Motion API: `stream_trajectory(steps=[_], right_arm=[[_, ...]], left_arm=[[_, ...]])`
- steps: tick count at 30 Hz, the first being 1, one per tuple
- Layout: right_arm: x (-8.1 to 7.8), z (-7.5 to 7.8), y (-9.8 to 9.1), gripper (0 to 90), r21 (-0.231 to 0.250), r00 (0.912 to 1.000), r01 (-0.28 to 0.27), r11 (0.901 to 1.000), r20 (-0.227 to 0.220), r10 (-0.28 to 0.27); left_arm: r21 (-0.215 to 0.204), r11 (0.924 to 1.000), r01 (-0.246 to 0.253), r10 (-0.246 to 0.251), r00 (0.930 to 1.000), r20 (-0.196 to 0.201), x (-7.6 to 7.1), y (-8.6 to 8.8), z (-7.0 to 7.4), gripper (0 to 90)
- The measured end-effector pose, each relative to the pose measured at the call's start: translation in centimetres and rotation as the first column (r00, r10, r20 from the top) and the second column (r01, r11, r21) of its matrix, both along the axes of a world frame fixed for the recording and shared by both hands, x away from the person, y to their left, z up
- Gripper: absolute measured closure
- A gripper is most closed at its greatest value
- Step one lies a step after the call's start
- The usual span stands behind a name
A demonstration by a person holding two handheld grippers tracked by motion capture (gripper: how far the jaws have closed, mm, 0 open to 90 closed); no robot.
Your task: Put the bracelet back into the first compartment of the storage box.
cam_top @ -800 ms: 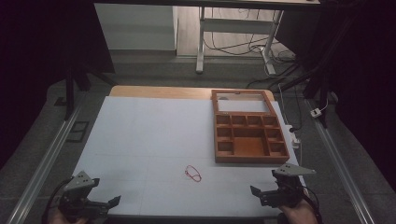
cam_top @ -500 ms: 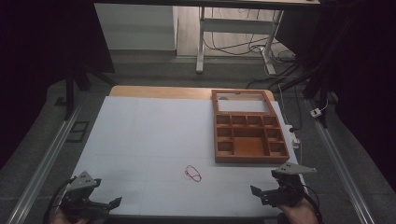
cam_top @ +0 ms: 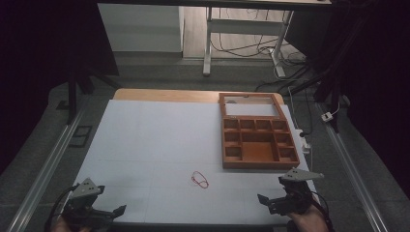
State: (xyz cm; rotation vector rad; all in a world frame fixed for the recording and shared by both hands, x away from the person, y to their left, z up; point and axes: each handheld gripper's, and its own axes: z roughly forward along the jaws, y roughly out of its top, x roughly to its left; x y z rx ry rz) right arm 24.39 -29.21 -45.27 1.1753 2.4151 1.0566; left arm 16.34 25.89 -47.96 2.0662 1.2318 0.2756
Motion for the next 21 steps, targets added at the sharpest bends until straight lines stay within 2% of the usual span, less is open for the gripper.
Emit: stream_trajectory(steps=[7,12,21], right_arm=[[-0.11,0.04,0.18,0.0,-0.019,0.9999,-0.009,0.9998,0.009,0.009],[-0.24,0.2,0.27,0.0,-0.002,0.9997,-0.015,0.9999,0.017,0.015],[-0.32,0.45,0.88,0.0,-0.001,0.9984,-0.047,0.9989,0.03,0.047]], left_arm=[[-0.002,1.0,-0.001,0.001,1.0,0.001,-0.03,0.02,0.0,0.0],[-0.005,1.0,-0.003,0.002,1.0,-0.003,0.0,0.05,0.0,0.0],[-0.006,1.0,0.003,-0.003,1.0,-0.007,0.07,0.04,-0.03,0.2]])
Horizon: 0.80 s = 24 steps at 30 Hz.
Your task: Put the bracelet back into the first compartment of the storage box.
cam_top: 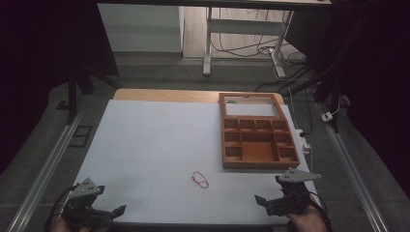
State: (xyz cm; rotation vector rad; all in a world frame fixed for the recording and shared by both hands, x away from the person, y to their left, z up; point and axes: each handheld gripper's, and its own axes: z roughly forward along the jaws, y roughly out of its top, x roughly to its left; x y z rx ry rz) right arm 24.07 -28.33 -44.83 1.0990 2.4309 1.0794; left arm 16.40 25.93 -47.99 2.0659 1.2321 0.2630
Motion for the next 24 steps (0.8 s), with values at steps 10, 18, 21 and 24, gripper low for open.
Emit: stream_trajectory(steps=[10,18,21,24], right_arm=[[0.1,-0.1,1.1,0.0,-0.001,0.999,-0.041,0.9992,0.018,0.041],[0.3,0.0,2.4,0.0,0.001,0.9952,-0.092,0.9958,0.033,0.092],[0.5,0.0,2.9,0.0,0.005,0.9926,-0.117,0.9931,0.032,0.117],[0.7,-0.2,3.6,0.0,0.007,0.9893,-0.144,0.9895,0.023,0.144]], left_arm=[[-0.003,1.0,0.002,-0.002,1.0,-0.004,0.1,0.0,0.0,0.4],[-0.003,1.0,0.005,-0.005,1.0,-0.006,0.1,0.0,-0.1,0.5],[-0.005,1.0,0.007,-0.007,0.9999,-0.01,0.1,0.0,-0.1,0.5],[-0.002,1.0,0.007,-0.007,0.9999,-0.011,0.1,0.0,0.0,0.6]])
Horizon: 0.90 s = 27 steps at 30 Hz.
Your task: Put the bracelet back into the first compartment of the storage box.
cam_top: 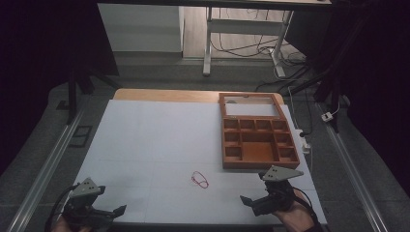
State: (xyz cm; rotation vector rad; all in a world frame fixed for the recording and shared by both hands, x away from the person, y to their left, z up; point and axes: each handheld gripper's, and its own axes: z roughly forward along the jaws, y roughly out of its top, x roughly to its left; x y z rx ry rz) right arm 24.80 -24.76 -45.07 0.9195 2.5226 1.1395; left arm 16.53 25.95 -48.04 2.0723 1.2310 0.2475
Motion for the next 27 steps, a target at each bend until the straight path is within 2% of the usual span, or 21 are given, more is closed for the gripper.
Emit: stream_trajectory(steps=[12,17,24,27], right_arm=[[0.5,-0.5,1.6,0.0,-0.009,0.9982,-0.057,0.9983,-0.021,0.057],[0.8,-0.6,2.2,0.0,0.011,0.9957,-0.076,0.9971,-0.052,0.076],[1.3,-0.9,3.7,0.0,0.022,0.9912,-0.113,0.9934,-0.068,0.114],[1.4,-1.2,4.5,0.0,0.0,0.9876,-0.14,0.9902,-0.072,0.139]], left_arm=[[-0.002,1.0,0.003,-0.003,1.0,-0.006,0.1,0.0,0.0,0.7],[-0.001,1.0,0.003,-0.003,1.0,-0.007,0.1,-0.1,0.0,0.7],[-0.002,1.0,0.002,-0.002,0.9999,-0.01,0.1,0.0,-0.1,0.7],[-0.003,1.0,0.004,-0.004,0.9999,-0.013,0.2,0.0,-0.1,0.7]])
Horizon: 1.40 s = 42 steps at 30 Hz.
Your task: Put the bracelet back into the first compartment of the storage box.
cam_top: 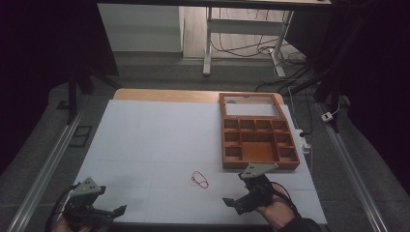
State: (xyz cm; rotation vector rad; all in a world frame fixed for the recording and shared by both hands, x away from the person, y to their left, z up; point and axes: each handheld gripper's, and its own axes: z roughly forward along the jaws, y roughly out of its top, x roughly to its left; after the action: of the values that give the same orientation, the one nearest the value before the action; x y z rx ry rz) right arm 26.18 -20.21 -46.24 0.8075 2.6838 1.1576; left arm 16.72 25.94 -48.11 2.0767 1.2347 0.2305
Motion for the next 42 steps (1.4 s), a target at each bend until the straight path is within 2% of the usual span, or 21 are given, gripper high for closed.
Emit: stream_trajectory(steps=[7,15,22,28,34,40,41,42], right_arm=[[0.3,-0.7,1.9,0.0,-0.029,0.9995,-0.031,0.9991,0.001,0.031],[0.8,-1.9,4.0,0.0,-0.086,0.9987,-0.051,0.995,-0.006,0.05],[1.4,-2.5,5.8,0.0,-0.116,0.9963,-0.085,0.9896,-0.002,0.086],[1.9,-3.4,7.4,0.0,-0.142,0.9941,-0.108,0.9839,-0.018,0.107],[2.6,-4.2,8.4,18.5,-0.171,0.9893,-0.146,0.9743,-0.028,0.144],[3.2,-4.7,9.1,41.6,-0.212,0.9818,-0.189,0.9587,-0.023,0.189],[3.4,-4.8,9.2,47.9,-0.224,0.9812,-0.192,0.9555,-0.023,0.192],[3.4,-4.8,9.2,47.9,-0.224,0.9812,-0.192,0.9555,-0.023,0.192]], left_arm=[[-0.004,1.0,0.001,-0.001,1.0,-0.003,0.0,0.0,0.0,0.7],[-0.003,1.0,0.0,0.0,1.0,-0.005,0.1,0.0,0.0,0.7],[-0.001,1.0,0.003,-0.003,1.0,-0.008,0.1,0.0,0.0,0.7],[0.001,1.0,0.005,-0.005,0.9999,-0.009,0.1,0.0,0.0,0.8],[0.009,0.9999,0.009,-0.009,0.9999,-0.008,0.1,-0.1,0.0,0.9],[0.015,0.9998,0.014,-0.014,0.9999,-0.01,0.1,-0.2,-0.1,0.9],[0.018,0.9997,0.014,-0.013,0.9999,-0.01,0.1,-0.2,-0.1,1.0],[0.02,0.9997,0.014,-0.014,0.9999,-0.01,0.1,-0.2,-0.1,1.0]])
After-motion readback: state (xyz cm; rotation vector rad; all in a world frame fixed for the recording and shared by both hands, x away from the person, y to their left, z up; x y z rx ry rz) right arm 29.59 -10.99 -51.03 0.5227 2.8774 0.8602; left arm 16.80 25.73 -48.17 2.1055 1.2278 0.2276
